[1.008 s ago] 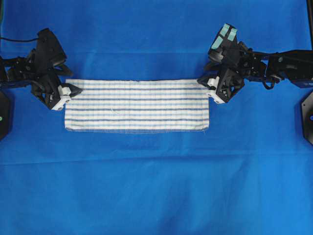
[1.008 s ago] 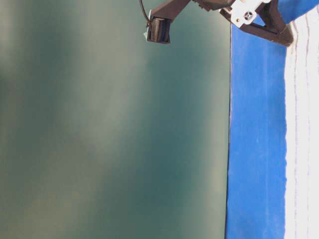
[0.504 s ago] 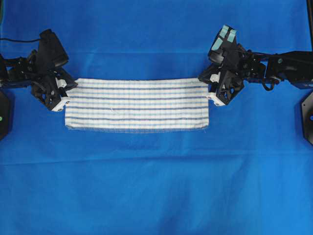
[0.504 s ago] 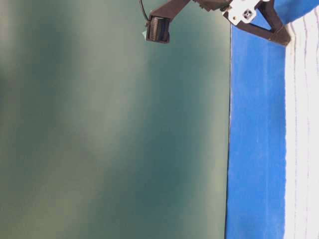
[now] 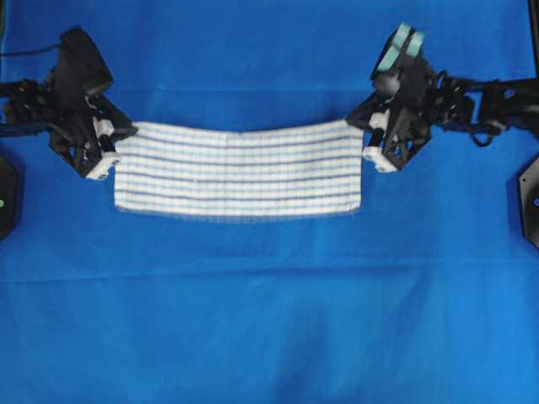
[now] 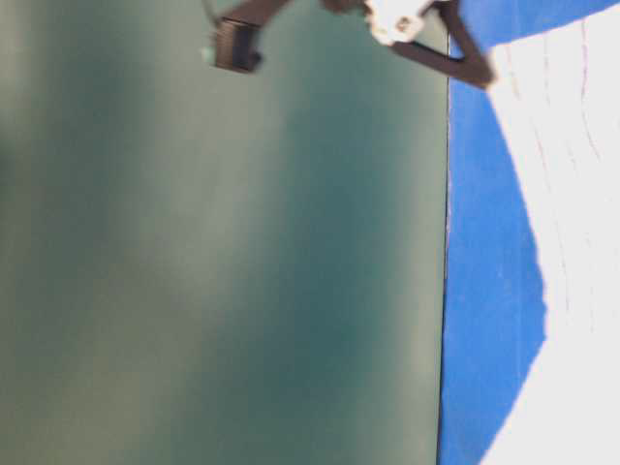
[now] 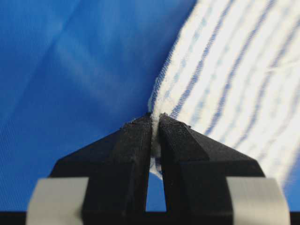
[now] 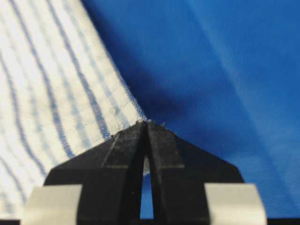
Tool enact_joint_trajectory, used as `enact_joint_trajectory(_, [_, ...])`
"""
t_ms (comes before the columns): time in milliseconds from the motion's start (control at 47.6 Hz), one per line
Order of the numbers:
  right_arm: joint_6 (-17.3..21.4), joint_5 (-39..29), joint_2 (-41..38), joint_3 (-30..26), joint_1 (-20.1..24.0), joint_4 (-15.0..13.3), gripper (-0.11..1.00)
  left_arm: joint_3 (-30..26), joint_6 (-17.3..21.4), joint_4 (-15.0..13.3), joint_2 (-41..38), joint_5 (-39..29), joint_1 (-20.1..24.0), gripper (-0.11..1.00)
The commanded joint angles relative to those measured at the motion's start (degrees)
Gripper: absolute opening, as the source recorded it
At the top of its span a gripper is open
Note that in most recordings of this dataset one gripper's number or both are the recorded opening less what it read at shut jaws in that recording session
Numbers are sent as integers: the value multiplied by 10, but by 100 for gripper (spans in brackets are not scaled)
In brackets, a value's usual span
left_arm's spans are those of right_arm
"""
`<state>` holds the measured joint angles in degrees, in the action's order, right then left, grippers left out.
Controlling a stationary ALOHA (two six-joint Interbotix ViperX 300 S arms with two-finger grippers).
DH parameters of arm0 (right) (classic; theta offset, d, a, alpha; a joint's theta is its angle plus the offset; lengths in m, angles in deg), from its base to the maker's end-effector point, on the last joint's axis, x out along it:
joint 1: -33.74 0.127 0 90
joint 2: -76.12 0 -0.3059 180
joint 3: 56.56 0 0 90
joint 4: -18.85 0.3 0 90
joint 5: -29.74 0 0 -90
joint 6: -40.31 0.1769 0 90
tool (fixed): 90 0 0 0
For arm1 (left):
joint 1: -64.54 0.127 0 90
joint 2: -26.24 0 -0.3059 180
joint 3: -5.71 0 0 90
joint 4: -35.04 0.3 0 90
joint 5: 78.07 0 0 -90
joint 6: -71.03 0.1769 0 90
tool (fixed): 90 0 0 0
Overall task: Fold the blue towel.
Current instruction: 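Lift the strip and rotate it, left gripper swinging toward center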
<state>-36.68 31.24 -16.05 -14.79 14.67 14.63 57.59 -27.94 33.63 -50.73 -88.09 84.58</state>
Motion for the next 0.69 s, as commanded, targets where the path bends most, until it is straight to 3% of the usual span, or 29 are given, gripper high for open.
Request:
enact_joint_trajectory(0, [-1, -18, 50, -11, -1, -2, 2, -13, -1, 0, 44, -7, -11, 2])
enact_joint_trajectory(189, [-2, -45, 120, -4, 1, -2, 2, 4, -4, -2, 131, -8, -42, 2])
enact_joint_trajectory(378, [-1, -43, 142, 4, 4, -2, 2, 20, -5, -4, 189, -9, -61, 2])
enact_joint_trajectory(672, [-1, -25, 105, -25, -6, -4, 2, 19, -22, -5, 183, 16, -83, 2])
